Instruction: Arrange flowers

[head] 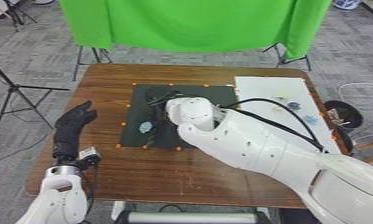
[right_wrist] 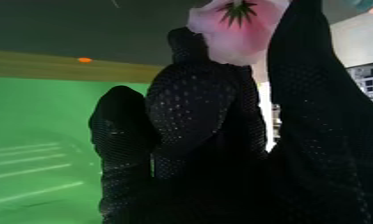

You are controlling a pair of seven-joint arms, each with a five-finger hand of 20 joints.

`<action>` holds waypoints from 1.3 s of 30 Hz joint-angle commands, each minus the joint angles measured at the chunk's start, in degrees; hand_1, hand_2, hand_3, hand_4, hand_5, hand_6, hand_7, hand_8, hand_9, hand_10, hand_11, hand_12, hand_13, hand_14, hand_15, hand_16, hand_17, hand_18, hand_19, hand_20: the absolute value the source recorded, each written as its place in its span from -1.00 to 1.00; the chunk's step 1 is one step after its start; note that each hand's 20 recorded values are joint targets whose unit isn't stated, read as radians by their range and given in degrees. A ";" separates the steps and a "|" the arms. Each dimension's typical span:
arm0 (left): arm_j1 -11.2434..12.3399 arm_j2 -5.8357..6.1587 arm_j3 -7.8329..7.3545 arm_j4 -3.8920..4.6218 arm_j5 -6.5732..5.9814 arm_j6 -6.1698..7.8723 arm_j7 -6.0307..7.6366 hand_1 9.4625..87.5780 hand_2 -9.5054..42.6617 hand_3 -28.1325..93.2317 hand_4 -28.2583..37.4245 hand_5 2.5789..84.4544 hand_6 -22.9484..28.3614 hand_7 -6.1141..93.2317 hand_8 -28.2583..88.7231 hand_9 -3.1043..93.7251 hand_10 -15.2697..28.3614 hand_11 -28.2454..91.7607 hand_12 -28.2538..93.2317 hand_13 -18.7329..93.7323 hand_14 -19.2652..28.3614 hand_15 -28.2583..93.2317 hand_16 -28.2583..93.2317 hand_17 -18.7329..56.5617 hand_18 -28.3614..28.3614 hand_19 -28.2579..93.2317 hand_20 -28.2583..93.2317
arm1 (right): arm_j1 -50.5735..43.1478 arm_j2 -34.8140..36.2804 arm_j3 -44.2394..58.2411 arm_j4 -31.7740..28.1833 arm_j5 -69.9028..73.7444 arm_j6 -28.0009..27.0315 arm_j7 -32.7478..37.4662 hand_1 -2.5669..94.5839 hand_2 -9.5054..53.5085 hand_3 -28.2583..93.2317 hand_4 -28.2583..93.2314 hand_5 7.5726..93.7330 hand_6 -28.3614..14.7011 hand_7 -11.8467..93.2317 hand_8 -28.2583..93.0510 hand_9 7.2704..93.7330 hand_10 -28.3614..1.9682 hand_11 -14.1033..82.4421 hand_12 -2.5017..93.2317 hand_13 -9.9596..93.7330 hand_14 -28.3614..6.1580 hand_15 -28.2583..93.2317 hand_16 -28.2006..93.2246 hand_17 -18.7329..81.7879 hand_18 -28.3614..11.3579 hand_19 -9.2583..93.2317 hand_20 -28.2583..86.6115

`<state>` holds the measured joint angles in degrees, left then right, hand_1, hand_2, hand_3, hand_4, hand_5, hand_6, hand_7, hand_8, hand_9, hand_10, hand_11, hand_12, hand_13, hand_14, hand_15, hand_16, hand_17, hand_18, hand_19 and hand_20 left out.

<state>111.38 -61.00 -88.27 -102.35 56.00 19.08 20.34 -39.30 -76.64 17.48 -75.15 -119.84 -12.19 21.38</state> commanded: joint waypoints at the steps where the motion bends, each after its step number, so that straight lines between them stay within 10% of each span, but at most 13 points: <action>1: 0.22 0.07 0.56 -0.21 -0.60 0.38 0.00 -0.58 -1.00 0.57 -1.00 0.12 -0.09 -0.54 -0.68 0.13 0.30 -0.17 -0.38 0.05 0.48 -0.18 -0.58 -0.38 0.42 -0.42 -0.29 | 1.54 -1.34 0.42 -0.07 0.08 2.04 0.10 -0.15 -0.99 0.61 -0.85 0.23 0.46 -0.41 -0.72 0.42 0.04 -0.45 -0.61 0.94 0.52 0.42 -0.07 0.64 -0.17 1.00 0.40; 21: -0.17 0.81 0.96 -0.04 -0.89 -0.03 -0.58 -0.63 -1.00 0.59 -1.00 0.14 -0.07 -0.51 -0.70 0.14 0.32 -0.15 -0.39 0.05 0.50 -0.15 -0.60 -0.38 0.42 -0.42 -0.30 | 5.54 4.12 1.27 -6.36 6.29 3.69 1.30 -0.12 -0.63 0.28 -0.69 0.25 0.35 -0.46 -0.69 0.46 -0.04 -0.45 -0.62 0.95 0.48 0.41 -0.06 0.64 -0.20 1.00 0.39; 26: -1.20 0.28 1.79 0.76 -0.48 -1.22 -0.44 -0.63 -1.00 0.60 -1.00 0.14 -0.07 -0.52 -0.70 0.14 0.32 -0.15 -0.39 0.05 0.50 -0.15 -0.60 -0.38 0.42 -0.42 -0.30 | 5.33 16.20 5.14 -17.66 9.14 4.21 1.61 -0.16 -0.64 0.32 -0.70 0.24 0.35 -0.47 -0.69 0.44 -0.04 -0.45 -0.62 0.94 0.46 0.40 -0.06 0.63 -0.23 1.00 0.39; 33: 2.10 0.10 -0.63 -1.38 -0.44 -1.11 0.26 -0.62 -1.00 0.60 -1.00 0.13 -0.08 -0.54 -0.69 0.13 0.31 -0.16 -0.38 0.04 0.50 -0.17 -0.60 -0.38 0.42 -0.42 -0.30 | -20.55 41.94 34.29 -40.57 11.41 4.48 3.54 -0.41 -0.81 0.44 -0.74 0.13 0.21 -0.56 -0.66 0.33 -0.16 -0.50 -0.61 0.87 0.33 0.42 -0.07 0.54 -0.34 1.00 0.37; 39: 2.61 -1.47 -1.15 -1.34 -0.76 0.05 1.52 -0.63 -1.00 0.60 -1.00 0.12 -0.09 -0.54 -0.69 0.13 0.31 -0.17 -0.38 0.04 0.50 -0.17 -0.59 -0.39 0.42 -0.42 -0.30 | -56.50 40.98 72.50 -44.72 13.12 5.62 10.28 -0.57 -0.99 0.45 -0.74 0.05 0.09 -0.64 -0.63 0.24 -0.27 -0.54 -0.60 0.81 0.22 0.43 -0.08 0.47 -0.45 1.00 0.34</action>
<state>112.10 -60.76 -88.82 -103.60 55.60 18.33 20.39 -49.82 -48.40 45.35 -116.18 -106.84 -8.87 24.29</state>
